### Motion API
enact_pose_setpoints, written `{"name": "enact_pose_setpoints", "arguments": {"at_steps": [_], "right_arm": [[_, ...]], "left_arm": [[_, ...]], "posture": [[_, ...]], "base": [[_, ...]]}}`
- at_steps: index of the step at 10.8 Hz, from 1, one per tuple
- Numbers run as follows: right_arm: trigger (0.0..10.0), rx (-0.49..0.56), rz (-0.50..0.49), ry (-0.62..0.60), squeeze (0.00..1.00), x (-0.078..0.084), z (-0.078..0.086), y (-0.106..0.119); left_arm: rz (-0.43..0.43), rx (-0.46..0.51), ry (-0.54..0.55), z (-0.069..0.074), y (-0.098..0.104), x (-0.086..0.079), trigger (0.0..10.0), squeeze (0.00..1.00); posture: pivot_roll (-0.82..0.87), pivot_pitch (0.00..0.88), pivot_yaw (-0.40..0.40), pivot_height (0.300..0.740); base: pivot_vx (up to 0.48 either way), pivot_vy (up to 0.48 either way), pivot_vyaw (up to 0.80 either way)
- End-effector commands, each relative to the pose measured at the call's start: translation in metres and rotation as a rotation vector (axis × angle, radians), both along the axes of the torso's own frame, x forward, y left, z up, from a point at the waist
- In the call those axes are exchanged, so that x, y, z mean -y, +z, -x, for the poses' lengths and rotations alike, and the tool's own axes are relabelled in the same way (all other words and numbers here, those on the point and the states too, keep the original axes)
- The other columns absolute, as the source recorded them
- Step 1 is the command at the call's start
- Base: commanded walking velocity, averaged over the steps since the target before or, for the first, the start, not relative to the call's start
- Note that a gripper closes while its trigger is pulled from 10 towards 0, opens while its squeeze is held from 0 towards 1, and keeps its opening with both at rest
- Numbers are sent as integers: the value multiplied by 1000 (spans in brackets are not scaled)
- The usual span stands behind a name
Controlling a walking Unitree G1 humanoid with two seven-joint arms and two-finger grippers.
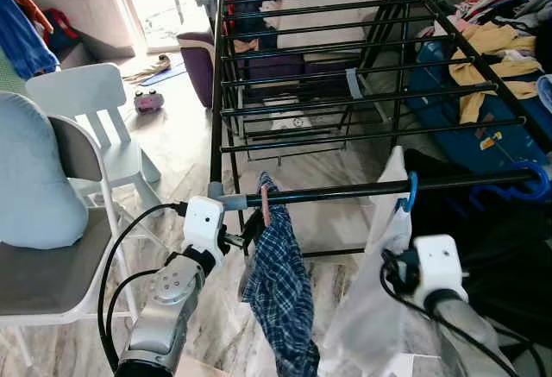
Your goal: Hang hanger
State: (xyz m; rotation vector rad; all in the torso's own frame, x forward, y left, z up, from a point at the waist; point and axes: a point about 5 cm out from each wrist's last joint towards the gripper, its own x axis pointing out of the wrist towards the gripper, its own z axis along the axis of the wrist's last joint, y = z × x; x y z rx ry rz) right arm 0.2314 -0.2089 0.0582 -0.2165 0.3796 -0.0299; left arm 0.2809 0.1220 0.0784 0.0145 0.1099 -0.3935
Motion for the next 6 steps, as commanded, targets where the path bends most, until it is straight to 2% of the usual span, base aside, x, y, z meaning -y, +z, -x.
{"name": "enact_pose_setpoints", "arguments": {"at_steps": [1, 2, 3, 5, 6], "right_arm": [[10000, 65, 18, 19, 1000, -2, 0, 12], [10000, 112, -6, 30, 1000, -4, 2, 17], [10000, 214, -5, 64, 1000, -10, 0, 34], [10000, 251, 56, 65, 1000, -4, 3, 39], [10000, 302, 137, 40, 1000, 4, 5, 48]], "left_arm": [[1, 5, -15, -2, 2, 3, 10000, 0], [3, 3, -14, -2, 2, 4, 10000, 0], [6, 0, -16, -3, 1, 4, 10000, 0], [7, -2, -19, -4, 0, 6, 10000, 0], [9, -3, -16, -5, 0, 6, 10000, 0]], "posture": [[-223, 0, 70, 740], [-228, 0, 67, 740], [-228, 0, 67, 740], [-245, 0, 66, 740], [-253, 0, 66, 740]], "base": [[0, 0, 0], [0, 0, 0], [0, 0, 0], [0, 0, 0], [0, 0, 0]]}}
